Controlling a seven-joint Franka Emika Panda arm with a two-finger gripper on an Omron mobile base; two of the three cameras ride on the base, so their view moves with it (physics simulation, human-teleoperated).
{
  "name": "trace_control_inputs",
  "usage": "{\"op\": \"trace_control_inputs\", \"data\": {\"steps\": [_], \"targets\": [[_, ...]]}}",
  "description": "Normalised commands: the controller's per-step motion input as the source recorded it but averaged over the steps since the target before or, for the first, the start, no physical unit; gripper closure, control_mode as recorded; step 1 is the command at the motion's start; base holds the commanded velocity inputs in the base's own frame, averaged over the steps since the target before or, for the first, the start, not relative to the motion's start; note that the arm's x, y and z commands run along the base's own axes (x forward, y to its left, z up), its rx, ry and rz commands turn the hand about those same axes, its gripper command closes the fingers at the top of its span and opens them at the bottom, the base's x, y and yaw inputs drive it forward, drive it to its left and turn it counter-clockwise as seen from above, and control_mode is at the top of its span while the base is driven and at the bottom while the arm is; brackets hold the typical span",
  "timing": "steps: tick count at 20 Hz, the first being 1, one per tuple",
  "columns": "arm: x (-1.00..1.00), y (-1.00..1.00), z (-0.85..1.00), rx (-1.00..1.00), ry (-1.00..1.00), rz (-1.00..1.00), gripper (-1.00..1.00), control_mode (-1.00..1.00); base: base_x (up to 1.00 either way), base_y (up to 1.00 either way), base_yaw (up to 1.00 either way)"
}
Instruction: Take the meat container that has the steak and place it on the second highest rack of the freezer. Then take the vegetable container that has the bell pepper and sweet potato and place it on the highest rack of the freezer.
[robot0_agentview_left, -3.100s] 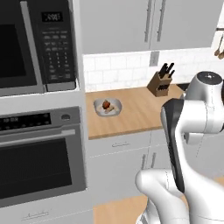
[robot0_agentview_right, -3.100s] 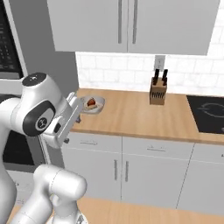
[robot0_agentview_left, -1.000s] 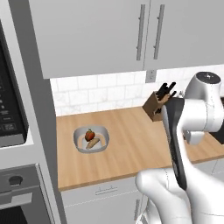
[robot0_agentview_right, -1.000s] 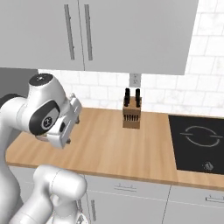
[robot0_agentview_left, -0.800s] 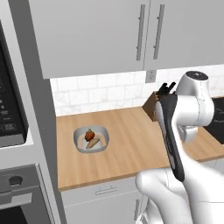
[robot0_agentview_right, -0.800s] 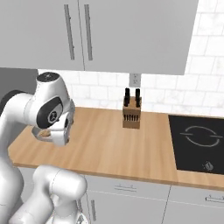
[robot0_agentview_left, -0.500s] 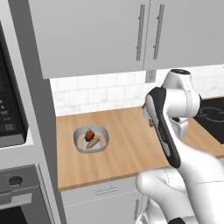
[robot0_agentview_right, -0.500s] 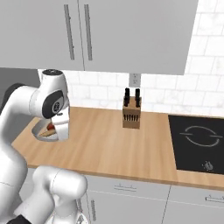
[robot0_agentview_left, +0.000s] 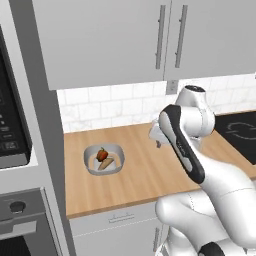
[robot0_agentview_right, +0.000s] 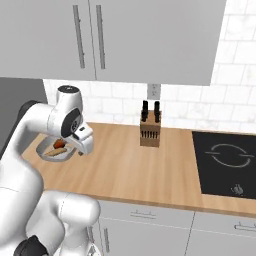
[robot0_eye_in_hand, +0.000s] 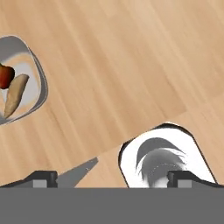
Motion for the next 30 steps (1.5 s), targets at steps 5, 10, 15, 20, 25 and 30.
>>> {"op": "trace_control_inputs", "data": {"steps": [5,10,15,20,25,30], "targets": [[0.56,0.57,-0.08,0.00,0.06,0.23,-1.00,-1.00,0.00,0.00,0.00],[0.23,0.50,-0.21,-0.01,0.20,0.16,-1.00,-1.00,0.00,0.00,0.00],[0.29,0.27,-0.66,-0.07,0.04,0.15,-1.00,-1.00,0.00,0.00,0.00],[0.16,0.09,-0.30,-0.04,0.00,0.10,-1.00,-1.00,0.00,0.00,0.00],[0.42,0.01,-0.16,0.00,0.00,0.05,-1.00,-1.00,0.00,0.00,0.00],[0.48,0.22,-0.31,-0.03,0.00,0.03,-1.00,-1.00,0.00,0.00,0.00]]}}
